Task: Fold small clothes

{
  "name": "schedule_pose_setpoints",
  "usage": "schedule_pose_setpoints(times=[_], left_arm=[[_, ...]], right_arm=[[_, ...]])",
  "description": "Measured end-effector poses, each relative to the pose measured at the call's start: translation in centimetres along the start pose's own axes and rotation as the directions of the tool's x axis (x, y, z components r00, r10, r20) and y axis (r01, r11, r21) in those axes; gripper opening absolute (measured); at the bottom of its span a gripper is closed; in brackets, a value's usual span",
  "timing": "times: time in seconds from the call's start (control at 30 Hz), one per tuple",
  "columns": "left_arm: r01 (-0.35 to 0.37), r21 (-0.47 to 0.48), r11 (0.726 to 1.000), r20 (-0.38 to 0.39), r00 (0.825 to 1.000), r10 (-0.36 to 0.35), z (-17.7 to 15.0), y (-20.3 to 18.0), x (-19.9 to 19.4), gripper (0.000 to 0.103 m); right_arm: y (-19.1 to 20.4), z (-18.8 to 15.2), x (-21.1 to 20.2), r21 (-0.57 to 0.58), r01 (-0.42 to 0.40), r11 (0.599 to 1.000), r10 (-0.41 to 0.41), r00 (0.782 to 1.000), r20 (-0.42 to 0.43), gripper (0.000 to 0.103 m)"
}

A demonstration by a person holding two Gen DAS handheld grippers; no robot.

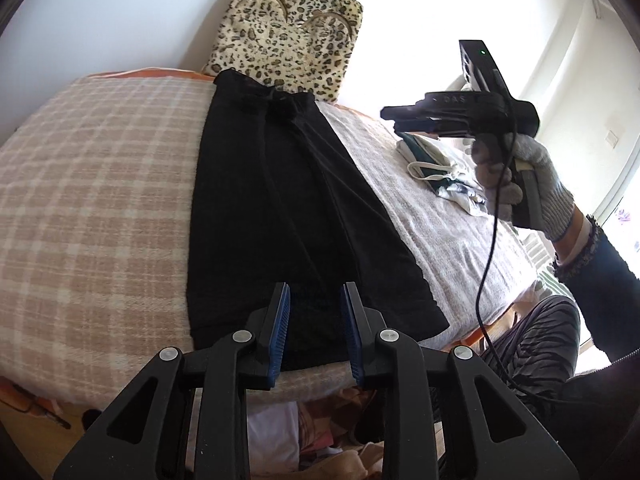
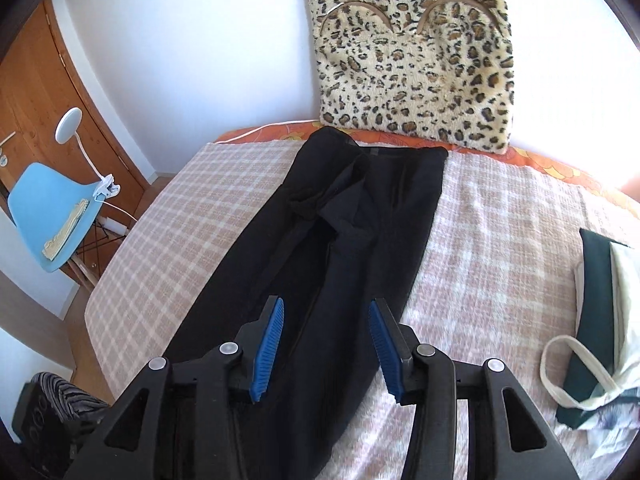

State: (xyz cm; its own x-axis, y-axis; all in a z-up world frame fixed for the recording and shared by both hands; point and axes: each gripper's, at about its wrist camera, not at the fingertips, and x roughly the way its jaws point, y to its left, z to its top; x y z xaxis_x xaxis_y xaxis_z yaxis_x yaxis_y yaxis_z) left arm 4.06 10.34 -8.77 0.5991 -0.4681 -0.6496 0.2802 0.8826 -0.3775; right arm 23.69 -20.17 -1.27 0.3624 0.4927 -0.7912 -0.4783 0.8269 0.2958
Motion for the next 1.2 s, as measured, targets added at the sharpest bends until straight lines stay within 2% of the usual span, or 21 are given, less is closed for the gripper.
schedule_pose_setpoints(times=[0.13, 0.3, 0.37, 0.47, 0.57, 0.67, 0.73, 0.83, 0.93, 0.97, 1.0, 1.2], left_arm=[[-0.059, -0.008, 0.998, -0.075, 0.996, 0.058, 0.7, 3.4, -0.5, 0.025], [-0.003, -0.076, 0.997, -0.199, 0.98, -0.012, 0.0, 5.0, 1.0, 0.025], [0.021, -0.094, 0.995, -0.225, 0.974, -0.042, -0.3, 5.1, 1.7, 0.025], [0.021, -0.099, 0.995, -0.234, 0.971, -0.044, -0.6, 5.0, 2.0, 0.025], [0.04, -0.151, 0.988, -0.232, 0.97, -0.075, -0.8, 5.5, 1.9, 0.025], [0.06, -0.204, 0.977, -0.23, 0.967, -0.108, -0.8, 6.2, 1.9, 0.027], [0.066, -0.21, 0.975, -0.232, 0.966, -0.115, -0.9, 6.2, 1.8, 0.033], [0.058, -0.192, 0.98, -0.235, 0.966, -0.104, -0.9, 6.0, 1.9, 0.033], [0.044, -0.13, 0.991, -0.227, 0.971, -0.073, -0.8, 5.3, 2.3, 0.026], [0.039, -0.105, 0.994, -0.225, 0.972, -0.062, -0.7, 4.9, 2.7, 0.011], [0.037, -0.09, 0.995, -0.224, 0.973, -0.057, -0.8, 4.8, 2.8, 0.008], [0.029, -0.013, 1.0, -0.207, 0.978, -0.031, -1.2, 4.4, 2.0, 0.005]], right_arm=[[0.1, -6.1, -1.6, 0.057, -0.009, 0.998, 0.011, 0.999, -0.044, 0.048], [0.6, -13.2, -2.2, 0.126, -0.052, 0.991, 0.065, 0.993, -0.102, 0.048], [0.9, -15.2, -2.1, 0.168, -0.071, 0.983, 0.092, 0.989, -0.119, 0.048], [1.4, -17.3, -2.3, 0.216, -0.095, 0.972, 0.122, 0.986, -0.116, 0.048], [2.2, -18.3, -2.3, 0.223, -0.123, 0.967, 0.151, 0.982, -0.113, 0.047], [3.3, -18.8, -1.9, 0.193, -0.105, 0.976, 0.131, 0.983, -0.128, 0.047], [3.5, -19.1, -1.6, 0.195, -0.098, 0.976, 0.126, 0.983, -0.135, 0.046], [3.6, -19.4, -0.9, 0.209, -0.1, 0.973, 0.13, 0.982, -0.135, 0.043], [4.0, -19.2, -0.7, 0.178, -0.066, 0.982, 0.091, 0.986, -0.14, 0.034], [4.1, -19.1, -0.6, 0.175, -0.058, 0.983, 0.083, 0.986, -0.142, 0.032], [4.1, -19.0, -0.5, 0.175, -0.053, 0.983, 0.078, 0.987, -0.14, 0.029], [4.4, -19.4, 0.0, 0.213, -0.055, 0.975, 0.083, 0.989, -0.124, 0.007]])
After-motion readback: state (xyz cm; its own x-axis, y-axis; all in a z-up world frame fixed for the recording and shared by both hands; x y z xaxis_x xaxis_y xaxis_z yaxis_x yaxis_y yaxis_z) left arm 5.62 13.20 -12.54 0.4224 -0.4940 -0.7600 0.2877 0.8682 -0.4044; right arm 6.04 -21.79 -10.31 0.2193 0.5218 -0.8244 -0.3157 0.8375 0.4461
